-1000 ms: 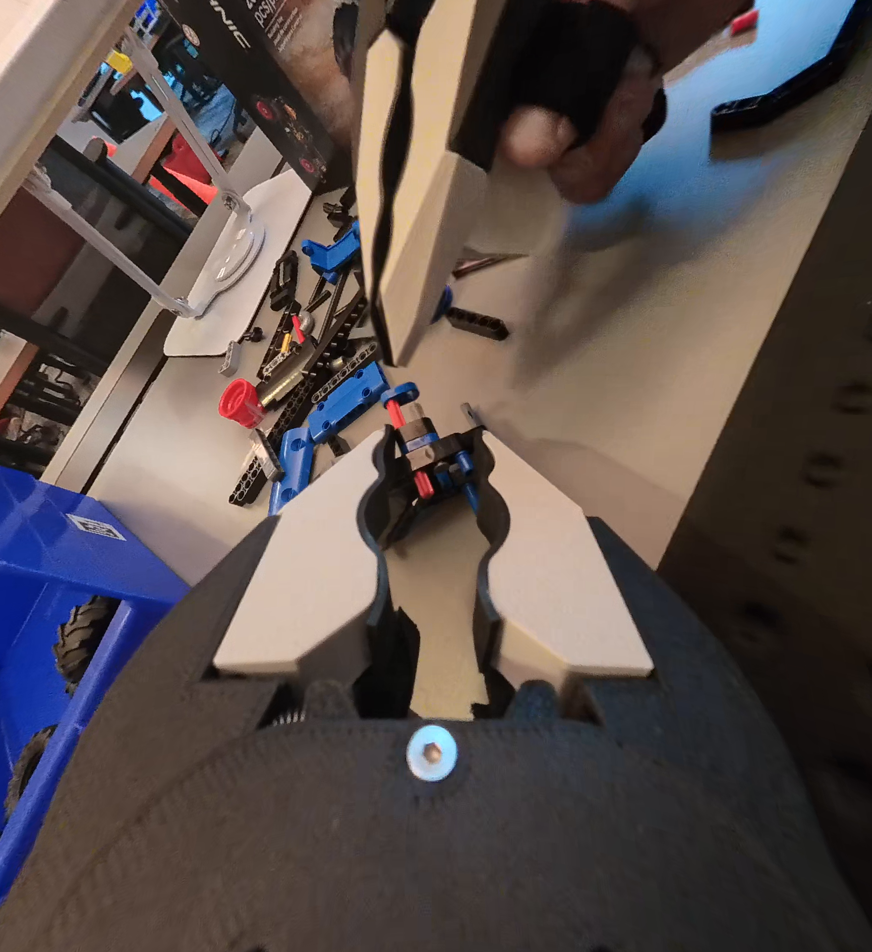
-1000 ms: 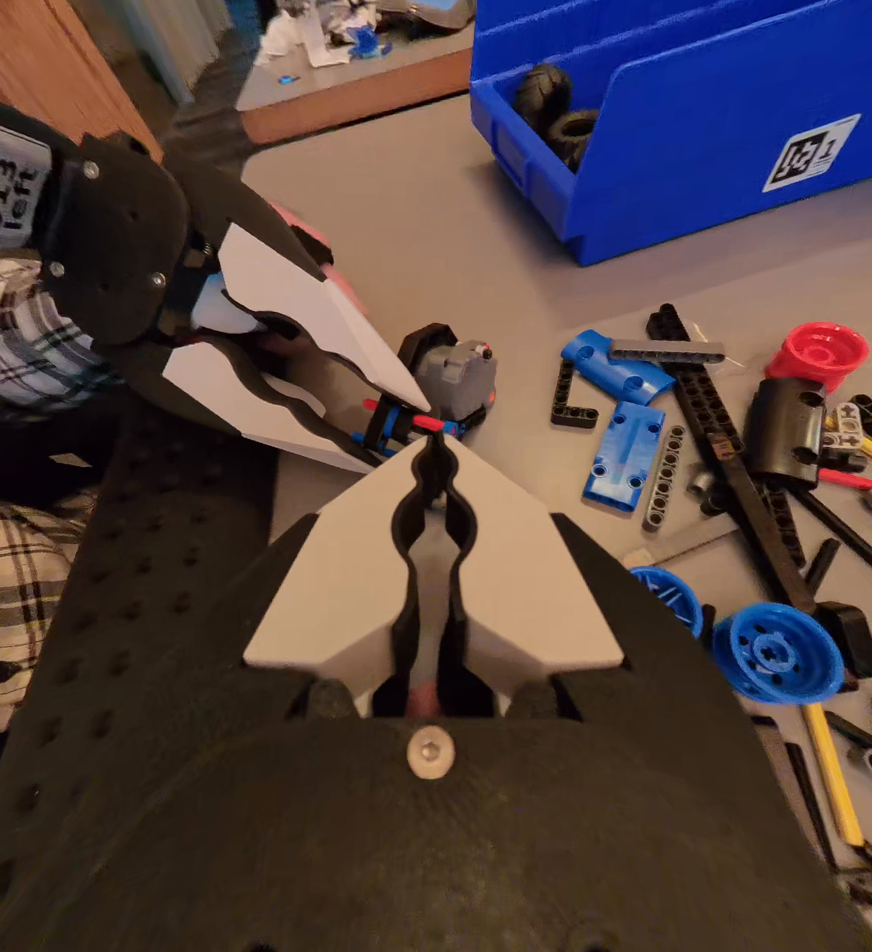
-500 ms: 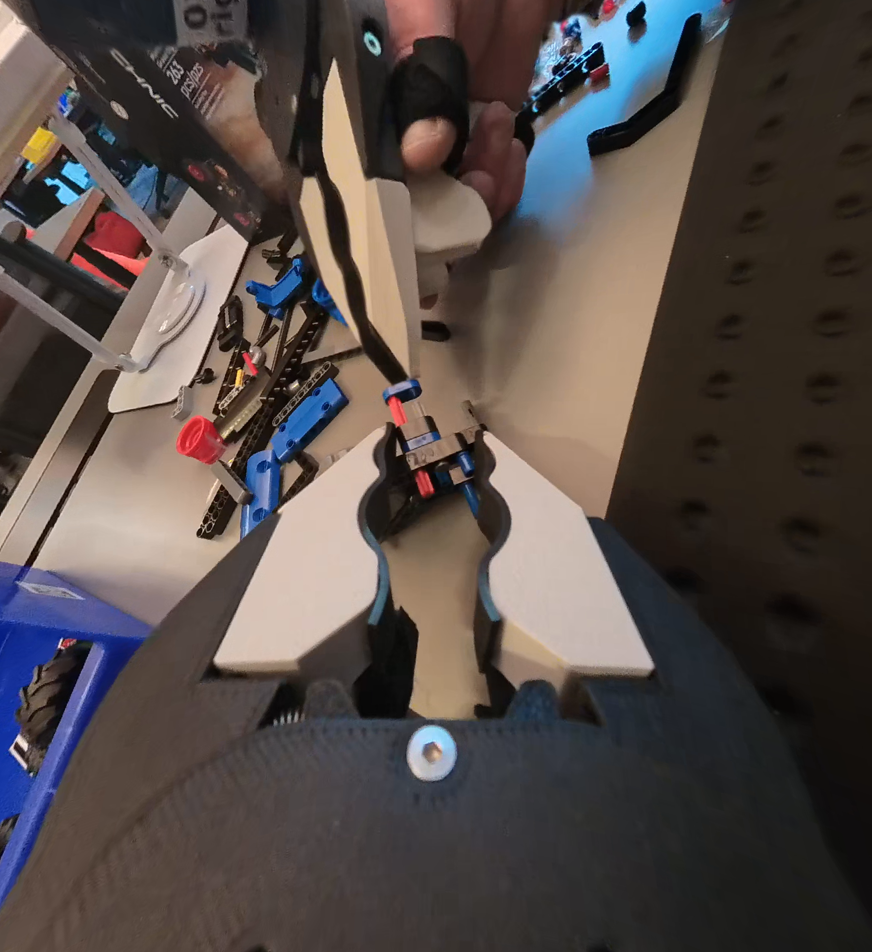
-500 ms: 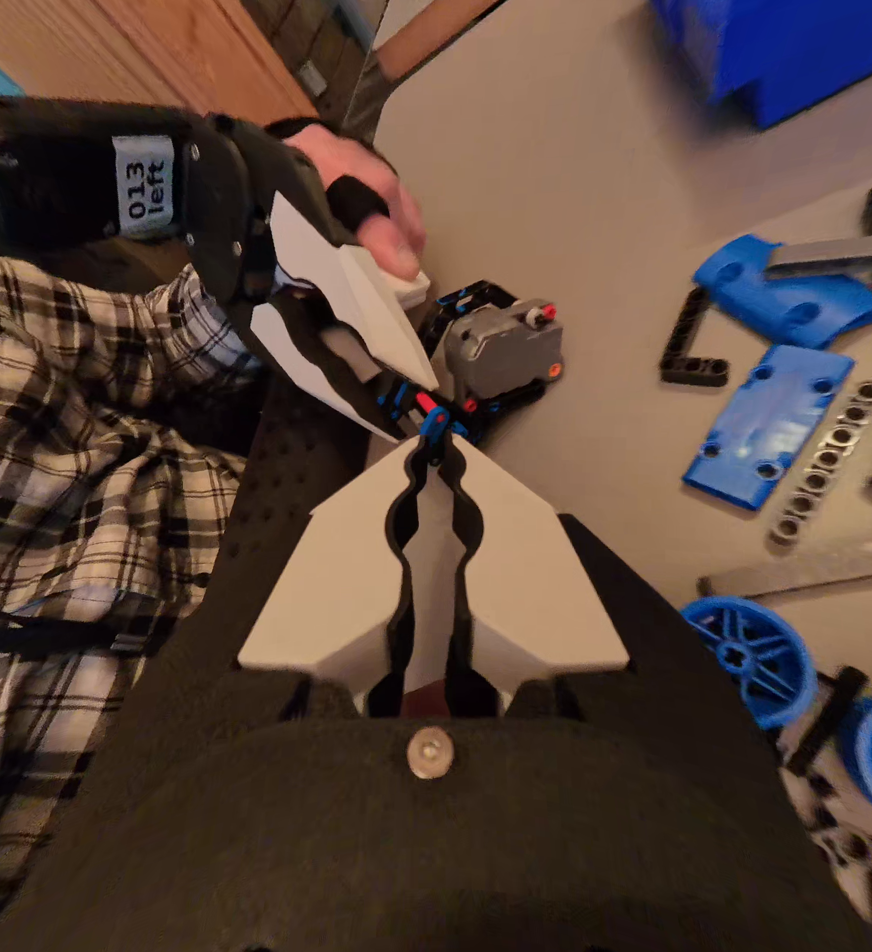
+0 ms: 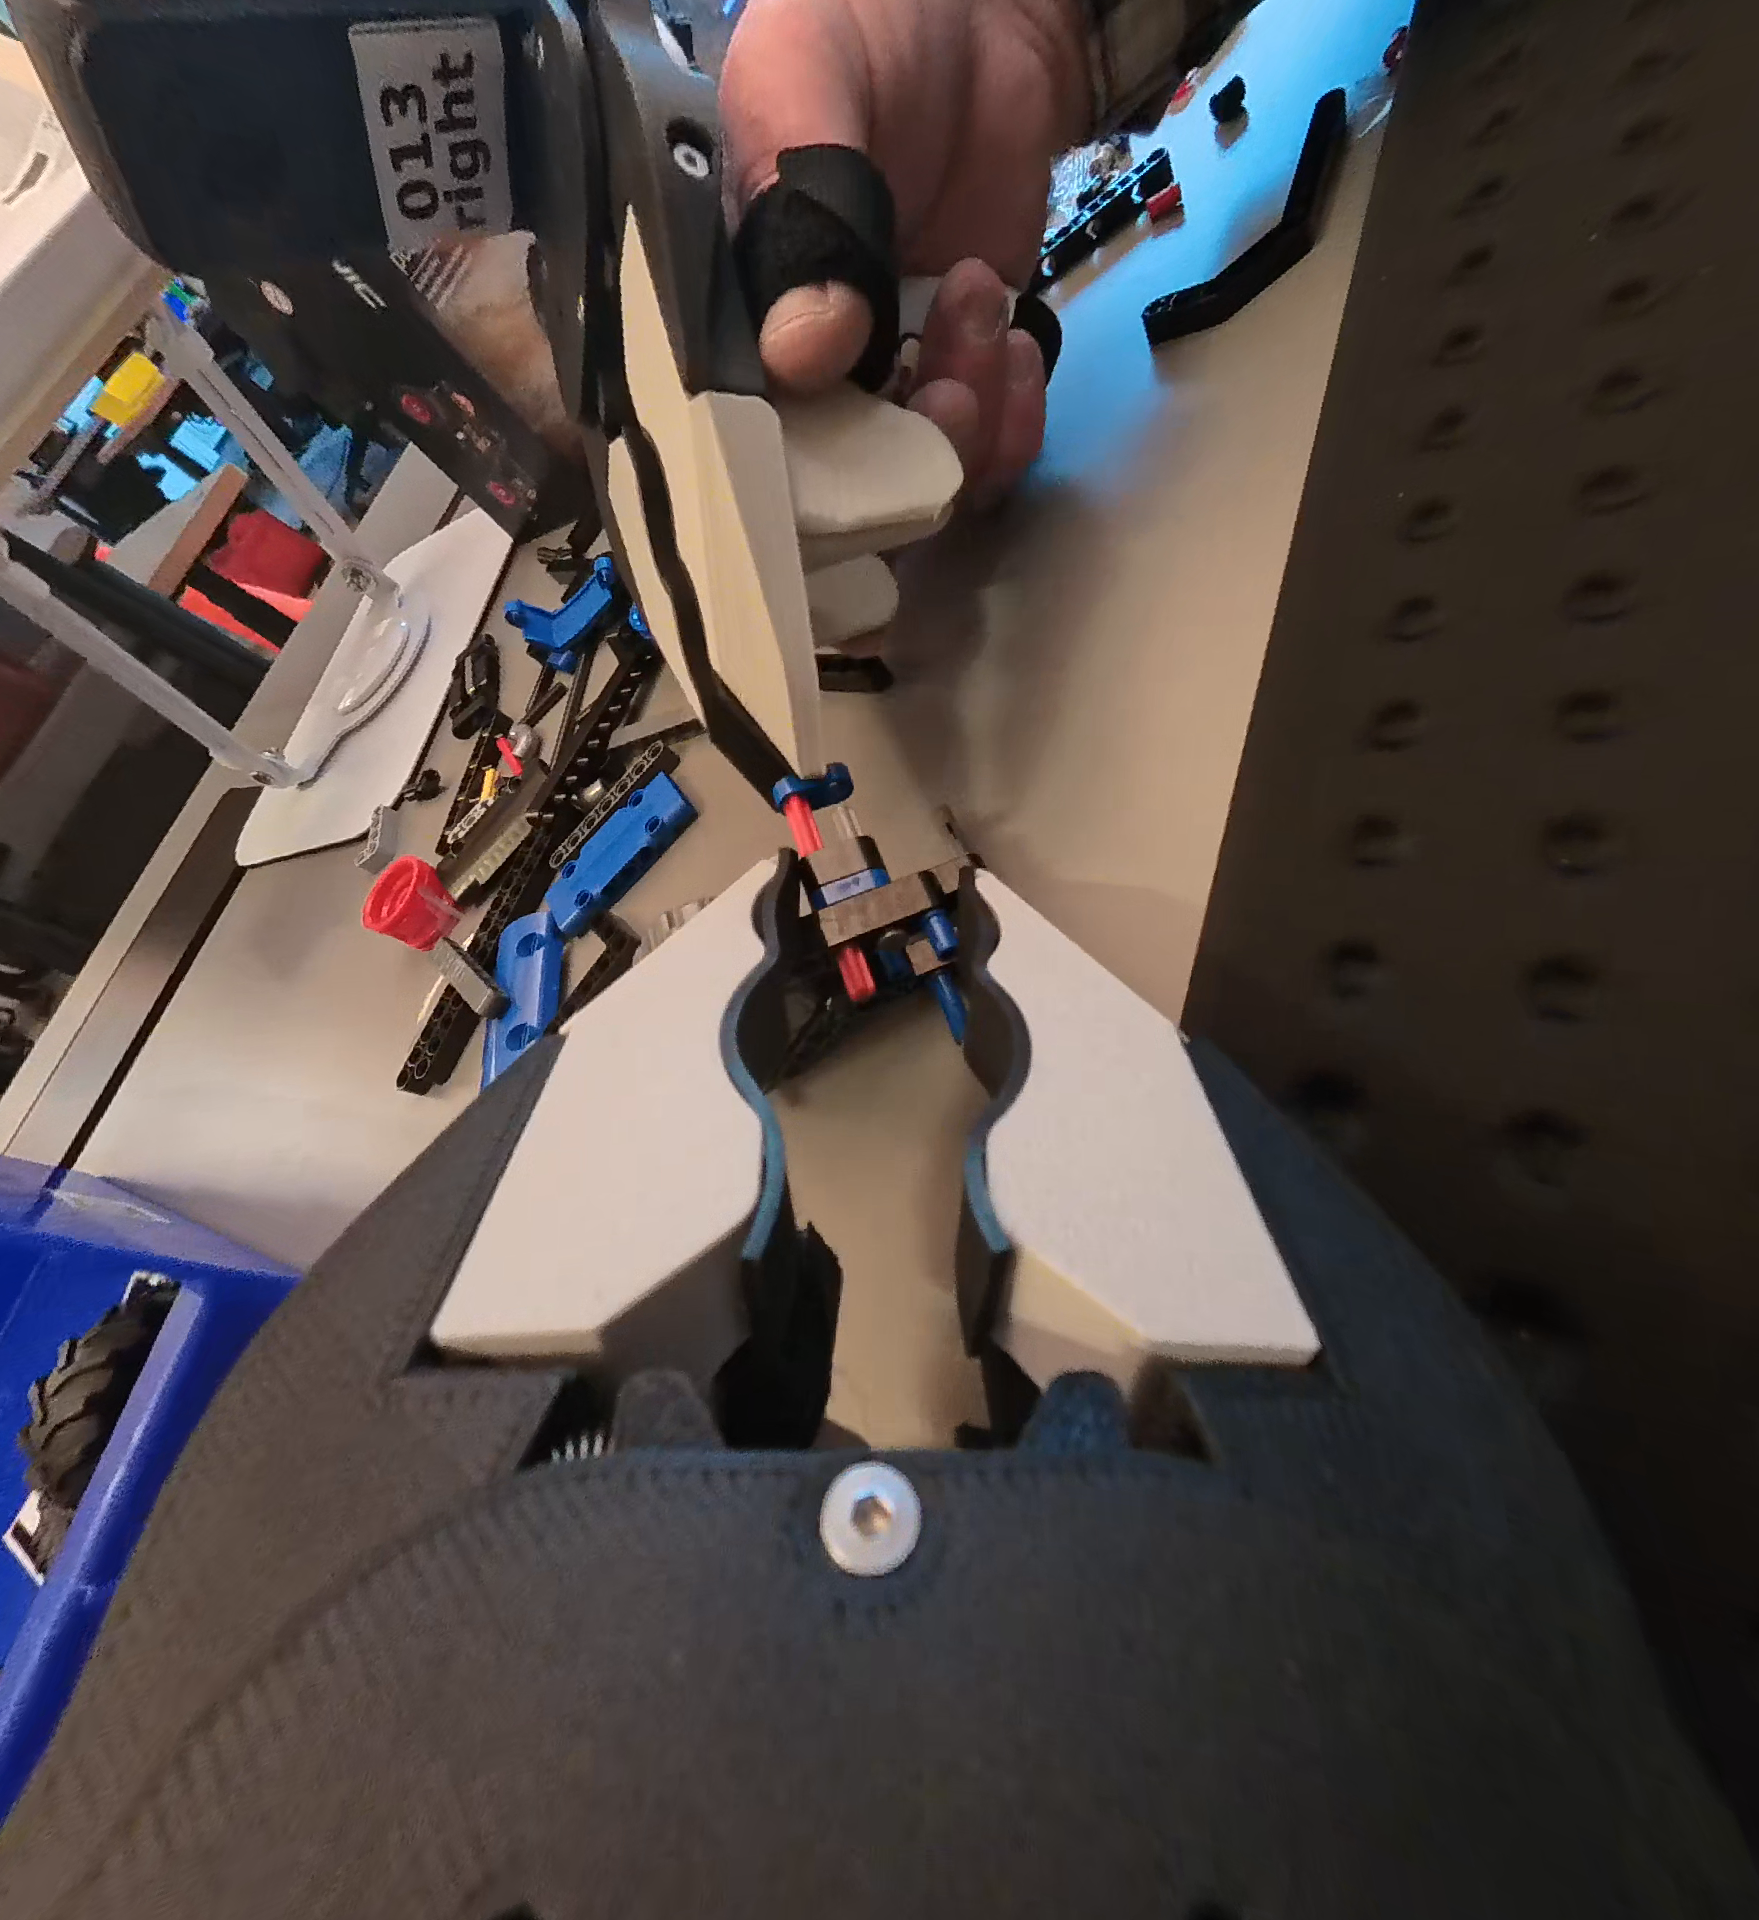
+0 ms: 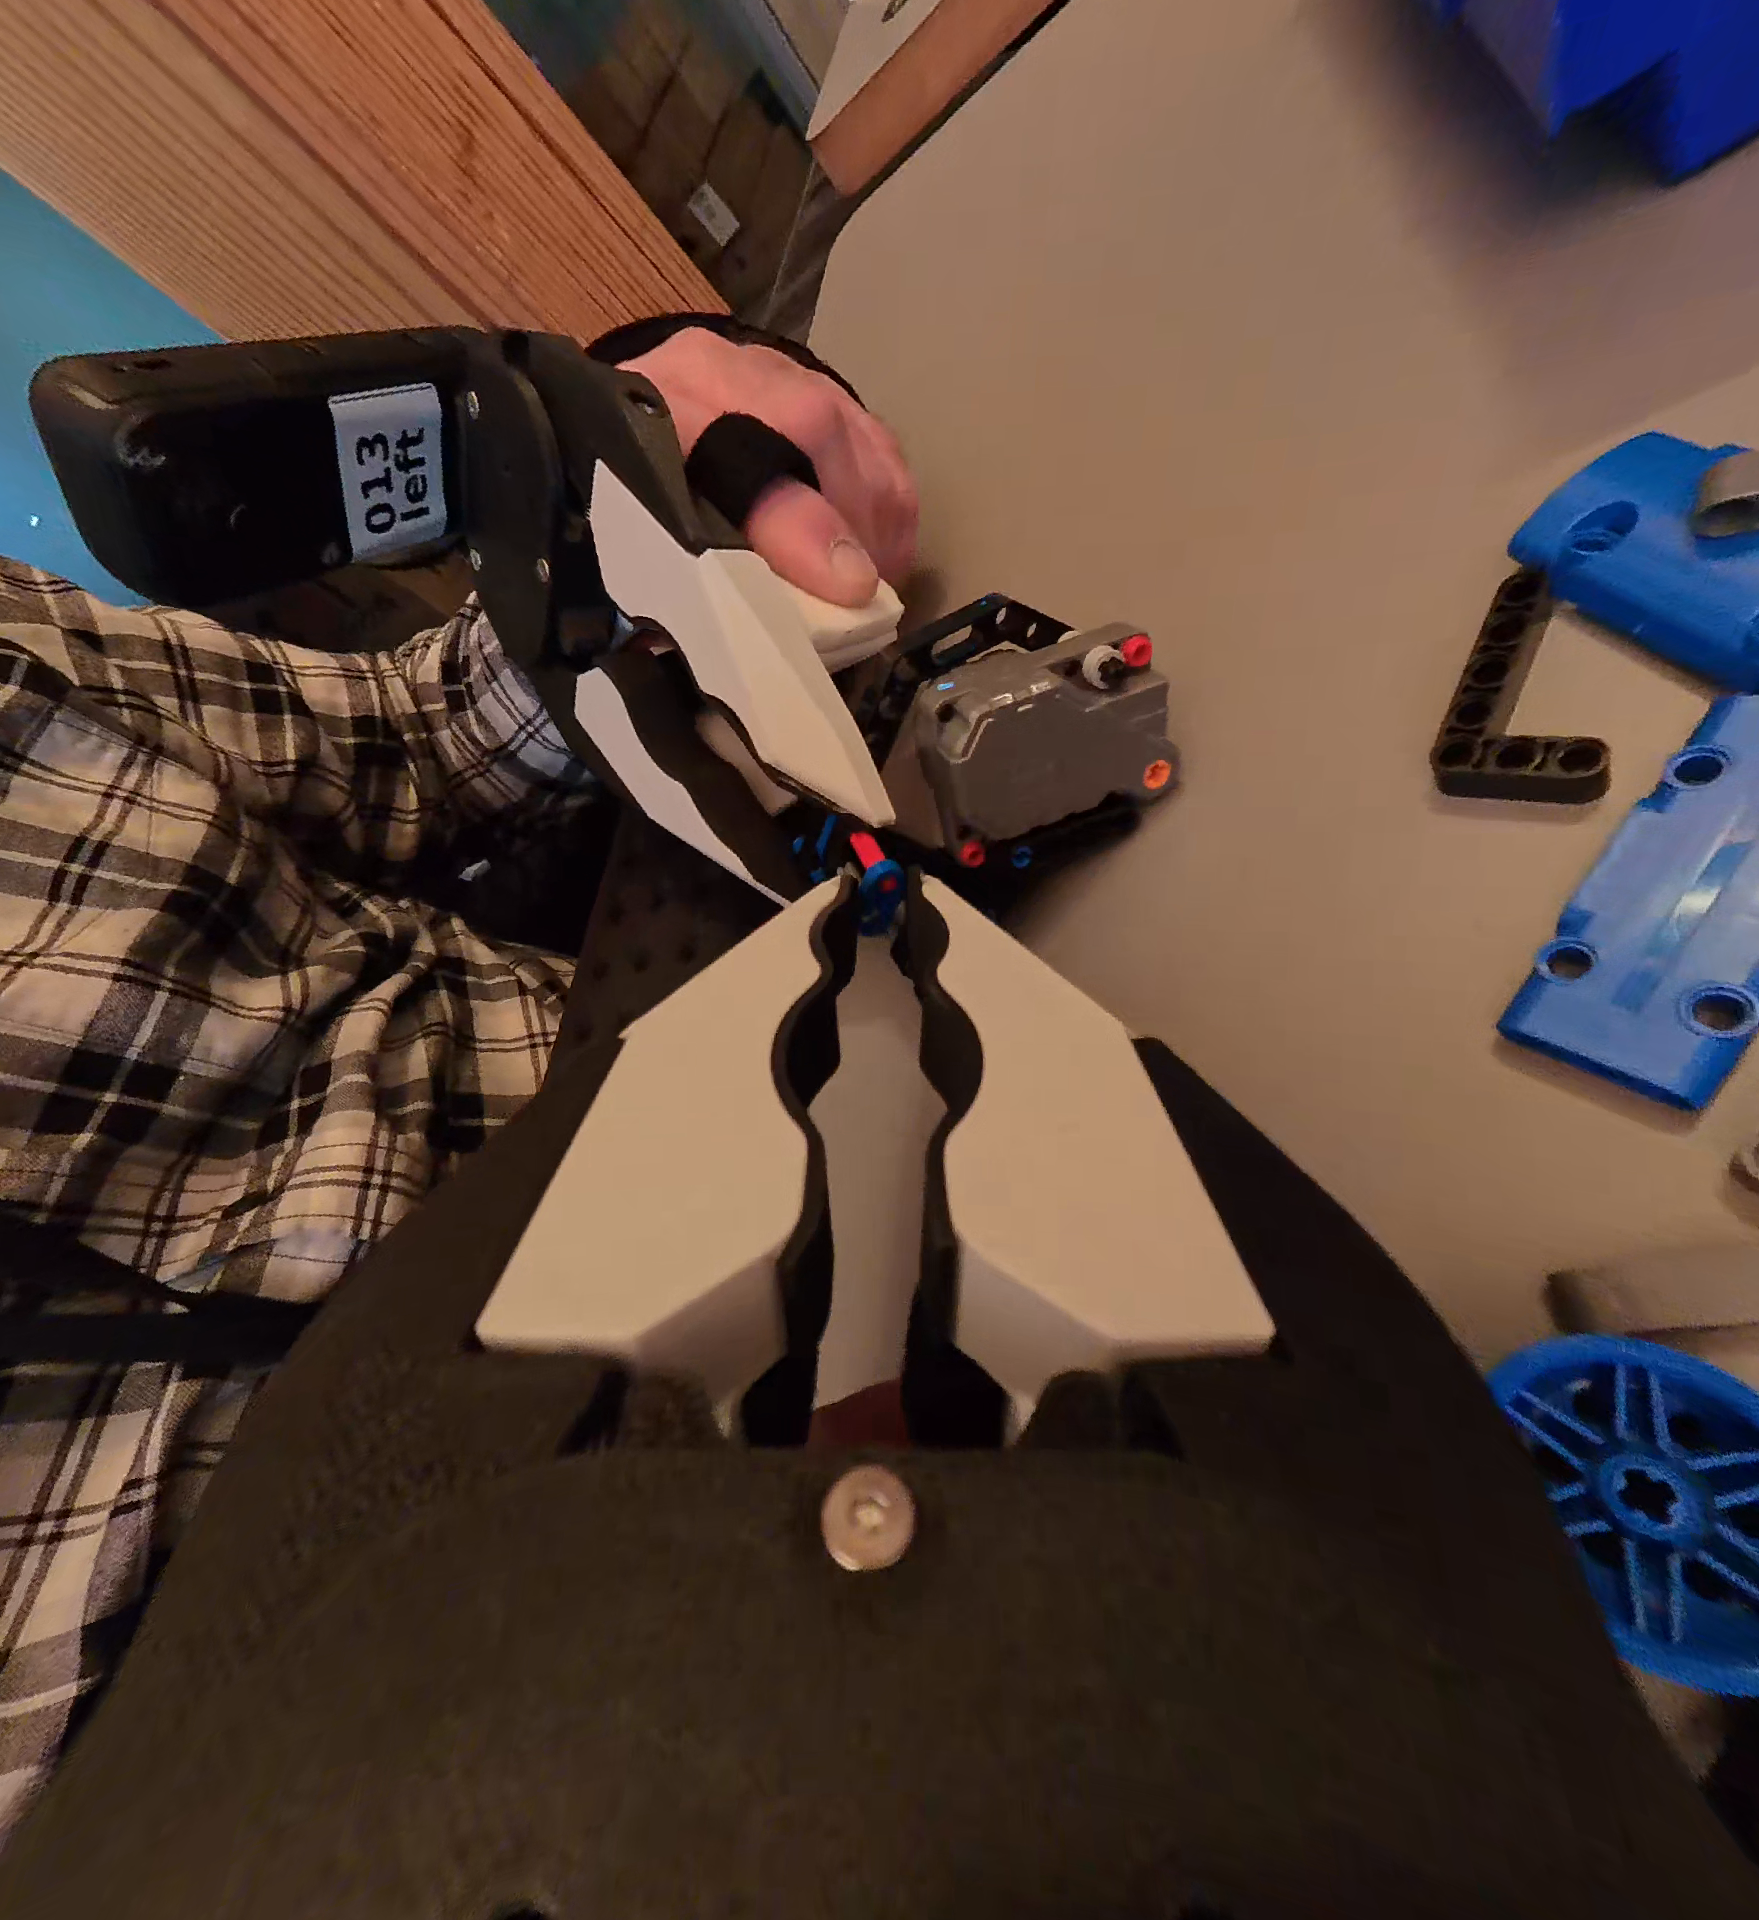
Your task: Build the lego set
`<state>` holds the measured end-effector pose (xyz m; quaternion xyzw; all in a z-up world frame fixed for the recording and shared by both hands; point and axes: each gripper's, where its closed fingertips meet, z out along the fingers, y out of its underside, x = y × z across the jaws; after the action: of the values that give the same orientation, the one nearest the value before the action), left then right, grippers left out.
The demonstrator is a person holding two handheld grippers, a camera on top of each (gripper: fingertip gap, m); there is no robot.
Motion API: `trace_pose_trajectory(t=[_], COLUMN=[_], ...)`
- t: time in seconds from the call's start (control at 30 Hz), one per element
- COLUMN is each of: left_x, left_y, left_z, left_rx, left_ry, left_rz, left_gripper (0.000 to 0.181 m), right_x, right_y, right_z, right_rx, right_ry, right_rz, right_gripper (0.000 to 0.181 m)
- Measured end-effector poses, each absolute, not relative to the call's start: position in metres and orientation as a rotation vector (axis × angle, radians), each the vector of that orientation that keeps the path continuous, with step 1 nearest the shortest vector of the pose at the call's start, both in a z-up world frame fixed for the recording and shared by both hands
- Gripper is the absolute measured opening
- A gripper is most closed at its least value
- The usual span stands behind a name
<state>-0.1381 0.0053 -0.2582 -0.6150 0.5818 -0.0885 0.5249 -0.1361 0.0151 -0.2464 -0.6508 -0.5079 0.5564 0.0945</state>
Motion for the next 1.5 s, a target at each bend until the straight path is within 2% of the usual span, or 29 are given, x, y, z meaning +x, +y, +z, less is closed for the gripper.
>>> trace_pose_trajectory(t=[0.8,0.87,0.9,1.0,1.17,1.27,1.47,1.5], left_x=[-0.137,-0.14,-0.143,-0.153,-0.163,-0.172,-0.171,-0.169], left_y=[0.004,0.008,0.01,0.009,0.001,-0.005,0.001,0.003], left_z=[-0.258,-0.254,-0.249,-0.247,-0.248,-0.254,-0.264,-0.263], left_rx=[-1.466,-1.462,-1.458,-1.489,-1.56,-1.632,-1.691,-1.689], left_ry=[1.376,1.351,1.322,1.3,1.282,1.285,1.323,1.304], left_rz=[-0.234,-0.18,-0.156,-0.092,-0.051,-0.037,-0.012,-0.017], left_gripper=[0.027,0.032,0.044,0.044,0.035,0.024,0.016,0.008], right_x=[-0.144,-0.145,-0.146,-0.147,-0.148,-0.148,-0.151,-0.151], right_y=[0.01,0.011,0.01,0.01,0.01,0.011,0.008,0.006], right_z=[-0.249,-0.25,-0.25,-0.25,-0.249,-0.249,-0.249,-0.249], right_rx=[-1.928,-1.924,-1.926,-1.934,-1.937,-1.937,-1.935,-1.936], right_ry=[-1.501,-1.496,-1.502,-1.495,-1.489,-1.482,-1.486,-1.49], right_rz=[1.636,1.626,1.626,1.642,1.641,1.636,1.645,1.647], right_gripper=[0.006,0.006,0.006,0.006,0.006,0.006,0.006,0.006])
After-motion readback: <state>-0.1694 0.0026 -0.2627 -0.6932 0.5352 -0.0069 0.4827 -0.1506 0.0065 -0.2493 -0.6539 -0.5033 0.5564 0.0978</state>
